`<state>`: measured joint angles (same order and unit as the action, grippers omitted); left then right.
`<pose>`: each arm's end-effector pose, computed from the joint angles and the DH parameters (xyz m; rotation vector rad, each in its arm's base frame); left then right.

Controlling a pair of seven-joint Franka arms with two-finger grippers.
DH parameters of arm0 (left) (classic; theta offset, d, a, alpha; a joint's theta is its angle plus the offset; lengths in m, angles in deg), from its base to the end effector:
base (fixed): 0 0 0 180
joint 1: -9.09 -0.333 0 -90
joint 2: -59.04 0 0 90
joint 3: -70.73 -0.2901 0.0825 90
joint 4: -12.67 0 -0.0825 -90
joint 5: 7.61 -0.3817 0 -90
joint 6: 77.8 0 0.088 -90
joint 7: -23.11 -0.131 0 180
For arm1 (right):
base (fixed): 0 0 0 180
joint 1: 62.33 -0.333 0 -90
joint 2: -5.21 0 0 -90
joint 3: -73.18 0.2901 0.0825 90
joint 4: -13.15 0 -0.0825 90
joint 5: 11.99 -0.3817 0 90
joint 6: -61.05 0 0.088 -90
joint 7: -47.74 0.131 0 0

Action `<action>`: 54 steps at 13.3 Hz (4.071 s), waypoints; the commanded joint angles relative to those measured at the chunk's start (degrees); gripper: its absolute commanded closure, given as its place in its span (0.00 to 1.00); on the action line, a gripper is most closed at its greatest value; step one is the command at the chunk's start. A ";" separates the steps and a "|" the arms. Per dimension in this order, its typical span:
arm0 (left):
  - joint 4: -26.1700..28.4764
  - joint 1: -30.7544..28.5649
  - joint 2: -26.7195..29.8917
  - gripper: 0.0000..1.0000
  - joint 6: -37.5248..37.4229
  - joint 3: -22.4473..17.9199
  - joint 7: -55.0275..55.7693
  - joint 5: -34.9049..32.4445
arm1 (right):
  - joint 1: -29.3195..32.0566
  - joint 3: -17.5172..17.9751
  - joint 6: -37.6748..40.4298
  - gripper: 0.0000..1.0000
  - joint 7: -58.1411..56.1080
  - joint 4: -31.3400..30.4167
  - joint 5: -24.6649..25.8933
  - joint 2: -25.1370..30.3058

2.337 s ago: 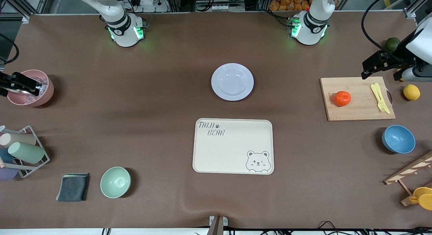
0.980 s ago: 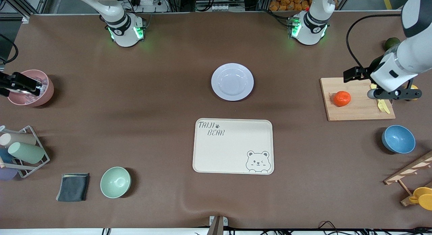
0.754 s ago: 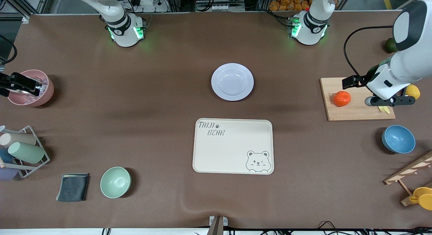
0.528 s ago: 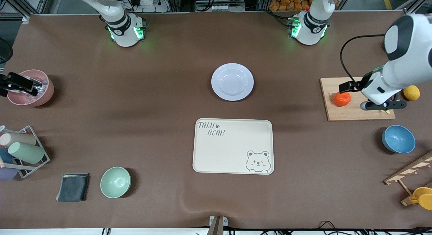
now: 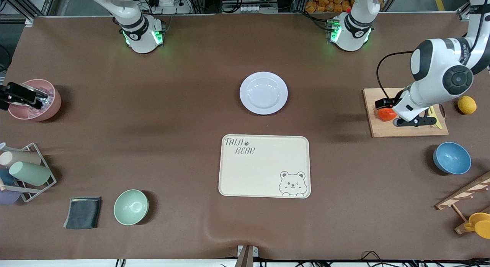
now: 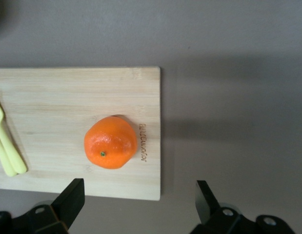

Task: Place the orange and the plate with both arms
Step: 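Lower the left gripper over the orange and close on it, then lift the orange and carry it to the white plate, then release the orange onto the plate while the right gripper reaches forward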

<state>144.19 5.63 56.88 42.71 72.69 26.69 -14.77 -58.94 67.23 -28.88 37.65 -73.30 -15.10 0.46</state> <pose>0.4822 0.0211 0.2686 -3.0193 -0.0190 0.3454 0.5684 -0.0841 0.5572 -3.0928 -0.0198 0.0212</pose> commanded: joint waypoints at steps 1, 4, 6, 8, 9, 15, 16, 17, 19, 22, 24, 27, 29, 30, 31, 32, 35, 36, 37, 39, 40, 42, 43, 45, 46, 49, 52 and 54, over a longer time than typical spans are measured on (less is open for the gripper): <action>2.69 -1.72 -2.48 0.00 4.28 0.51 0.02 -6.43 | 0.83 0.32 0.89 0.00 -0.73 0.85 -0.67 -0.35; 3.22 -2.60 -5.04 0.00 6.74 0.42 0.02 -7.52 | 1.19 0.41 0.98 0.00 -0.73 0.85 -0.67 -0.35; 5.23 -5.41 -5.31 0.00 10.68 0.59 -0.94 -8.13 | 1.19 0.41 1.85 0.00 -0.64 0.85 -0.67 -0.35; 6.90 -7.00 -6.62 0.00 14.99 0.59 -1.12 -8.74 | 1.19 0.41 2.39 0.00 -0.64 0.94 -0.67 -0.35; 7.52 -7.09 -7.24 0.00 16.57 0.59 -1.12 -9.45 | 1.19 0.41 2.48 0.00 -0.64 0.94 -0.67 -0.35; 9.37 -8.58 -10.93 0.01 20.80 0.59 -1.12 -11.11 | 0.92 0.59 2.56 0.00 -0.64 0.85 -1.29 -0.27; 9.37 -9.10 -10.93 0.42 20.81 0.59 -1.12 -12.25 | 1.10 0.59 2.56 0.00 -0.64 0.85 -1.29 -0.27; 9.28 -9.37 -10.93 0.69 20.81 0.59 -1.12 -12.87 | 1.19 0.59 2.56 0.00 -0.64 0.85 -1.29 -0.27; 9.28 -9.37 -10.41 0.88 20.81 0.68 -1.21 -14.54 | 1.10 0.59 2.56 0.00 -0.64 0.85 -1.29 -0.27; 9.20 -9.02 -5.77 0.92 18.72 2.34 -2.34 -14.99 | 1.01 0.59 2.56 0.00 -0.64 0.85 -1.29 -0.27; 7.80 -9.02 -1.37 0.94 14.41 6.11 -2.44 -14.38 | 1.01 0.59 2.56 0.00 -0.64 0.85 -1.37 -0.27; 0.27 -8.94 -0.04 0.94 5.03 12.61 -1.65 -8.09 | 1.01 0.59 2.56 0.00 -0.64 0.76 -1.46 -0.35; -4.85 -8.76 -0.56 0.94 -1.49 16.66 2.46 0.62 | 1.01 0.59 2.56 0.00 -0.64 0.76 -1.46 -0.35; -5.74 -8.50 -0.56 0.94 -1.95 18.94 5.53 2.48 | 1.10 0.59 2.56 0.00 -0.64 0.76 -1.46 -0.35; -6.36 -8.41 -0.82 0.94 -2.56 22.27 10.34 2.94 | 1.19 0.59 2.65 0.00 -0.64 0.76 -1.55 -0.35; -7.23 -8.41 -1.70 0.94 -2.66 26.22 15.18 2.94 | 1.19 0.59 2.91 0.00 -0.64 0.76 -2.16 -0.35; -12.23 -7.36 -6.52 0.94 -4.32 35.28 27.58 3.03 | 1.19 0.59 2.92 0.00 -0.64 0.76 -2.61 -0.44; -14.34 -5.96 -8.63 0.94 -5.11 36.79 31.27 3.03 | 1.19 0.59 3.00 0.00 -0.64 0.76 -2.52 -0.44; -16.53 -3.16 -11.26 0.94 -5.38 36.98 35.23 3.03 | 1.19 0.59 2.92 0.00 -0.64 0.76 -2.61 -0.44; -21.28 3.43 -16.97 0.94 -5.29 36.98 43.31 2.85 | 1.01 0.59 3.00 0.00 -0.64 0.76 -2.61 -0.44; -23.39 6.85 -19.87 0.94 -5.29 36.81 47.35 2.16 | 1.10 0.59 2.92 0.00 -0.64 0.76 -2.52 -0.70; -27.52 11.69 -26.19 0.95 -5.21 36.54 50.90 0.93 | 1.10 0.59 2.92 0.00 -0.64 0.85 -2.52 -2.98; -29.81 14.16 -28.84 0.96 -5.29 35.85 54.04 -1.26 | 1.01 0.59 3.09 0.00 -0.64 0.76 -2.52 -3.69; -33.16 17.59 -34.29 0.96 -5.29 35.49 58.63 -4.61 | -0.21 0.76 6.33 0.00 -0.55 0.76 -2.95 -4.57; -33.34 19.52 -35.88 0.98 -5.29 35.14 60.47 -4.88 | -1.78 0.68 7.30 0.00 -0.03 0.15 -4.78 -4.75; -32.64 25.41 -38.79 0.98 -5.29 31.63 65.92 -4.88 | -2.42 0.68 2.41 0.00 3.39 -5.45 -12.16 -4.75; -32.55 27.01 -39.41 0.97 -5.29 30.39 70.33 -4.62 | -4.25 0.68 -1.20 0.00 5.68 -8.90 -17.36 -4.66; -32.64 27.01 -39.41 0.71 -5.29 30.39 70.33 -4.27 | -5.57 0.68 -4.45 0.00 5.95 -12.75 -21.74 -4.57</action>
<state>113.00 32.45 17.34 38.98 103.37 95.79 -18.41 -62.89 68.20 -30.52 41.96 -82.32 -33.19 -5.13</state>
